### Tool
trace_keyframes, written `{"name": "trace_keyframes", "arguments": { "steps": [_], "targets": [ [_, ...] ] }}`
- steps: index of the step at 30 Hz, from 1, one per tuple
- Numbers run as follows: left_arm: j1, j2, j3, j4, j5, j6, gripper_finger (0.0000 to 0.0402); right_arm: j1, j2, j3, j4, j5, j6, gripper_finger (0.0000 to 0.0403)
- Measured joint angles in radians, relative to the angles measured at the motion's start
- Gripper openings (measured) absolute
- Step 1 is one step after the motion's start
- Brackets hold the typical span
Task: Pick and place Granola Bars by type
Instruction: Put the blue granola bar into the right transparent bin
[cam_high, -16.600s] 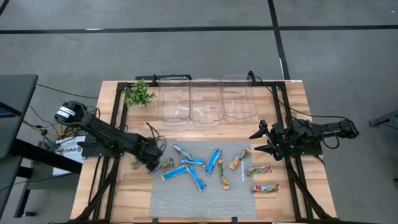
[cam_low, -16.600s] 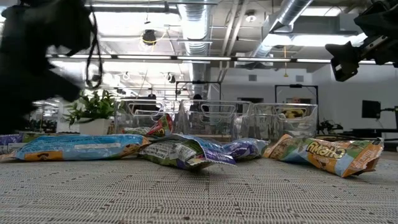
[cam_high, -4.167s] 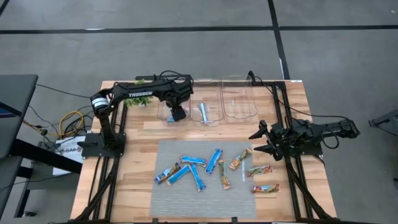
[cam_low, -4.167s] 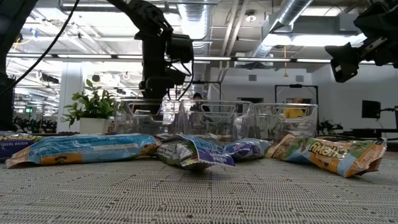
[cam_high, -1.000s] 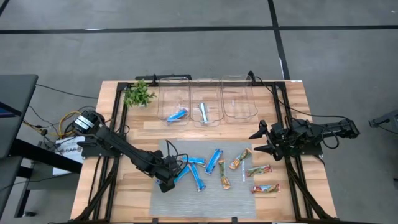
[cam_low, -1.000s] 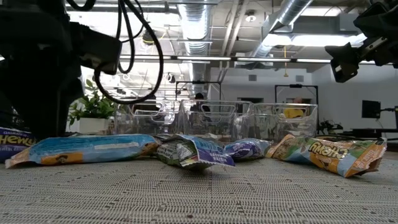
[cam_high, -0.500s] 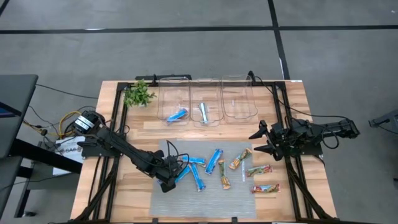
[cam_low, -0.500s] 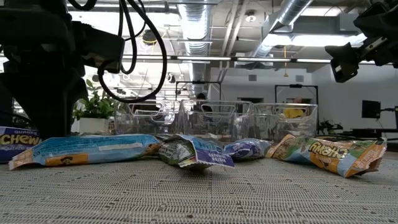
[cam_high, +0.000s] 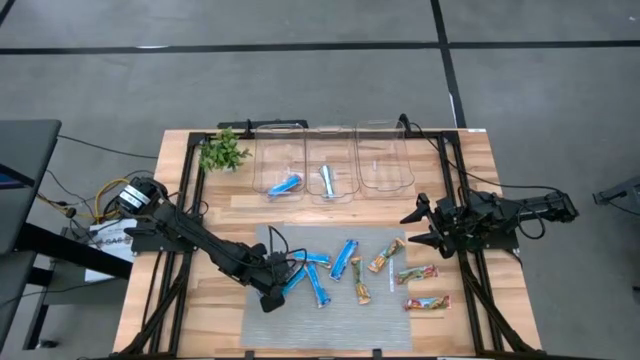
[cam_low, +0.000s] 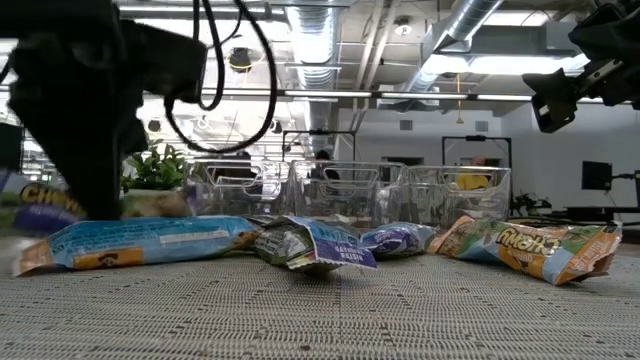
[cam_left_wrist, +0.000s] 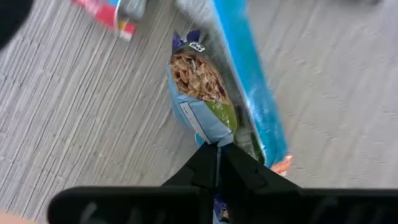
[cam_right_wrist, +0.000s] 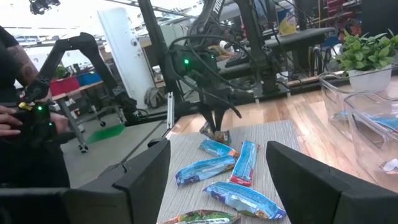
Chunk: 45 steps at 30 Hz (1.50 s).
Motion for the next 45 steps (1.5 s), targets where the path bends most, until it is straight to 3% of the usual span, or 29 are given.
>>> {"name": "trace_keyframes", "arguments": {
  "steps": [7,19,27,32,45],
  "targets": [
    [0.016,-0.073,0.023,0.052,-0.059,0.038,0.0013,0.000,0.000,0.000,0.000,0.000,0.000,0.0260],
    [0.068,-0.248,0.025,0.470,-0.095,0.218,0.0014,0.000,0.000,0.000,0.000,0.000,0.000,0.0260],
    [0.128,-0.257,0.025,0.593,-0.088,0.264,0.0014,0.000,0.000,0.000,0.000,0.000,0.000,0.0260],
    [0.233,-0.257,0.025,0.633,-0.080,0.289,0.0014,0.000,0.000,0.000,0.000,0.000,0.000,0.0260],
    [0.631,-0.245,0.024,0.763,0.003,0.346,0.0014,0.000,0.000,0.000,0.000,0.000,0.000,0.0260]
  ]
}}
